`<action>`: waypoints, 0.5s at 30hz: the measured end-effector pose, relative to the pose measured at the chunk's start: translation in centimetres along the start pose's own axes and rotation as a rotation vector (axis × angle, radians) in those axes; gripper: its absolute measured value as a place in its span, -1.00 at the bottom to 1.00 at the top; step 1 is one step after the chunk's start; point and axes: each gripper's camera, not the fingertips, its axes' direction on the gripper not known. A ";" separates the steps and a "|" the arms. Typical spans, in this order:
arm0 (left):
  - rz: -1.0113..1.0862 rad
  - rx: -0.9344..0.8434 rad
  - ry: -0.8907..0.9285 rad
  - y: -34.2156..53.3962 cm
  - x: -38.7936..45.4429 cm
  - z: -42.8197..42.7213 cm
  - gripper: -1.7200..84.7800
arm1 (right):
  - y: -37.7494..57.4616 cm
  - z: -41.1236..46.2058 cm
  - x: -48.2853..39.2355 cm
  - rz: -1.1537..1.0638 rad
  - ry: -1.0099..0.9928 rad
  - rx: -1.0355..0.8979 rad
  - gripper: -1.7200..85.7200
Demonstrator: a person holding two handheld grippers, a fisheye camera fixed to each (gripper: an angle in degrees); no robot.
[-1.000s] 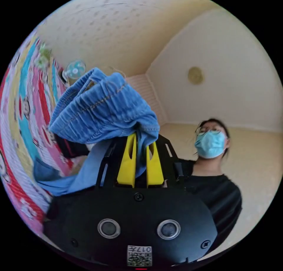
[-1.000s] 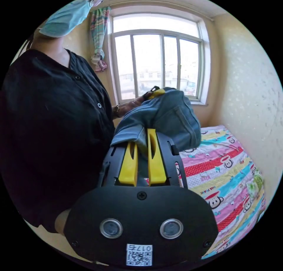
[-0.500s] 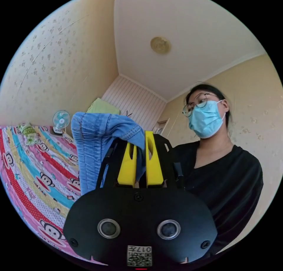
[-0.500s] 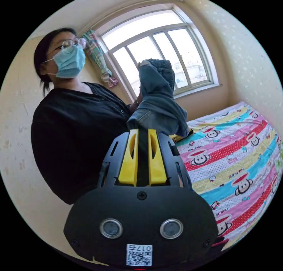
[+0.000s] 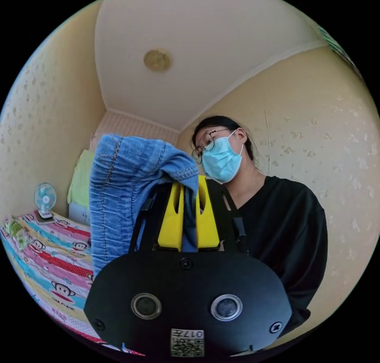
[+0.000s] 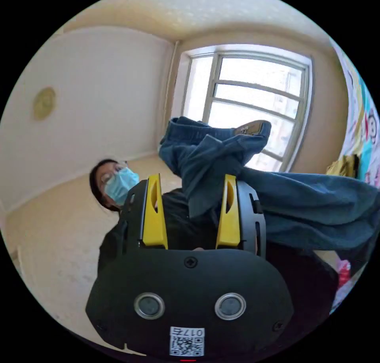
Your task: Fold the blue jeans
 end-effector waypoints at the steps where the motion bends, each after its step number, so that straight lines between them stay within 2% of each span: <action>1: -0.056 -0.001 -0.018 0.9 -0.5 0.6 -0.85 | -0.9 0.4 1.5 0.059 -0.044 -0.003 -0.53; 3: -0.121 0.017 -0.036 2.1 -0.8 1.0 -0.85 | -1.9 0.6 1.8 0.086 -0.027 -0.005 -0.60; 6: -0.117 0.063 -0.056 2.9 1.0 -0.8 -0.85 | -3.1 -0.4 -1.8 0.003 0.102 -0.019 -0.83; 8: -0.088 0.073 -0.152 2.7 3.3 -2.6 -0.85 | -3.6 -2.0 -7.7 -0.172 0.169 0.028 -0.93; 10: -0.043 0.048 -0.354 2.0 7.5 -4.9 -0.85 | -3.3 -1.8 -13.5 -0.351 0.256 0.031 -0.94; 12: -0.023 0.040 -0.510 1.3 10.7 -5.3 -0.85 | -2.5 0.5 -19.7 -0.531 0.353 -0.011 -0.95; 15: 0.122 -0.013 -0.660 -1.4 15.1 -2.9 -0.86 | -1.5 7.5 -28.0 -0.750 0.638 -0.111 -0.96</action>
